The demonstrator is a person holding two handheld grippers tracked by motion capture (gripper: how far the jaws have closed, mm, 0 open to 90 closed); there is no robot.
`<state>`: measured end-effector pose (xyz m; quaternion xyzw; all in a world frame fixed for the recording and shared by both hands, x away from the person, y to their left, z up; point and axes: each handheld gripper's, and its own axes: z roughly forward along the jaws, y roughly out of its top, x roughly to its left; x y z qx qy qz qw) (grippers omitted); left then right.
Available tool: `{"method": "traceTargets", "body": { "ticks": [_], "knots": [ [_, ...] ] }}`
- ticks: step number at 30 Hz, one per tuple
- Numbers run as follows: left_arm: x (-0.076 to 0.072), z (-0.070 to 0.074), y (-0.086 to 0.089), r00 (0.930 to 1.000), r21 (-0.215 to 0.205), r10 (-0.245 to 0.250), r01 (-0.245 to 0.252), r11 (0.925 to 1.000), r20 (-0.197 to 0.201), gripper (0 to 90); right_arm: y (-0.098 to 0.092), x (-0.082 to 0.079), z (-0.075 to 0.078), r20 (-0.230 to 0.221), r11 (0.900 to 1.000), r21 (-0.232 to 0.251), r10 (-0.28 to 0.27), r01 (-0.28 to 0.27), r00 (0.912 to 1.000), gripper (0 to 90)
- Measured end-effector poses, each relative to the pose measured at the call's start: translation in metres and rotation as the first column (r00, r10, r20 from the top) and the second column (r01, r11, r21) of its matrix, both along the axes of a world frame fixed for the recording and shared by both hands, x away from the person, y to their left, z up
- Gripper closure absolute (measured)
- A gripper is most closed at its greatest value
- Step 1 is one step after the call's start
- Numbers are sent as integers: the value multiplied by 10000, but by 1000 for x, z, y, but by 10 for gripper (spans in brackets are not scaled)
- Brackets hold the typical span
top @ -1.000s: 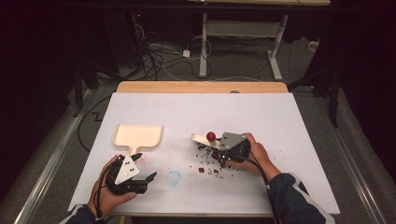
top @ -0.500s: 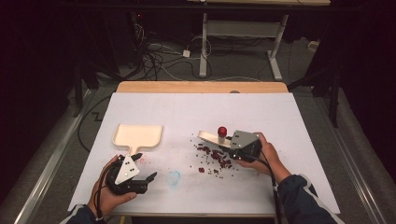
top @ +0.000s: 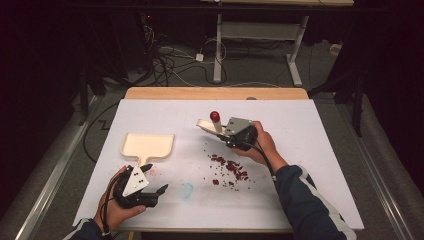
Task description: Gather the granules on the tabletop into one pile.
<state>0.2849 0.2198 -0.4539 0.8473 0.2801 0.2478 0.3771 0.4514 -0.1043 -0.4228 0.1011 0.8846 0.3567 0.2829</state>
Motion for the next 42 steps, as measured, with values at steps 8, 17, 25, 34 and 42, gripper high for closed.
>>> {"method": "traceTargets", "body": {
  "ticks": [8,17,25,34,42],
  "knots": [
    [1,0,3,10000,-150,41,-40,9999,25,194,25,-4,-23,-249,9909,-613,1184,-1198,9926,677],
    [0,0,2,9998,-167,125,-127,9998,-122,194,-9,-33,-27,-720,9639,-273,2622,-2647,9623,671],
    [0,-1,0,10000,-11,81,-81,10000,-26,195,-38,-58,-26,-968,9428,-79,3310,-3333,9387,669],
    [1,-1,-2,10000,88,15,-15,10000,-64,194,-55,-71,-22,-1095,9382,77,3446,-3459,9323,670],
    [1,-1,-2,10000,80,-33,33,10000,-45,194,-63,-68,-10,-351,9610,354,2755,-2743,9606,678]
  ]
}}
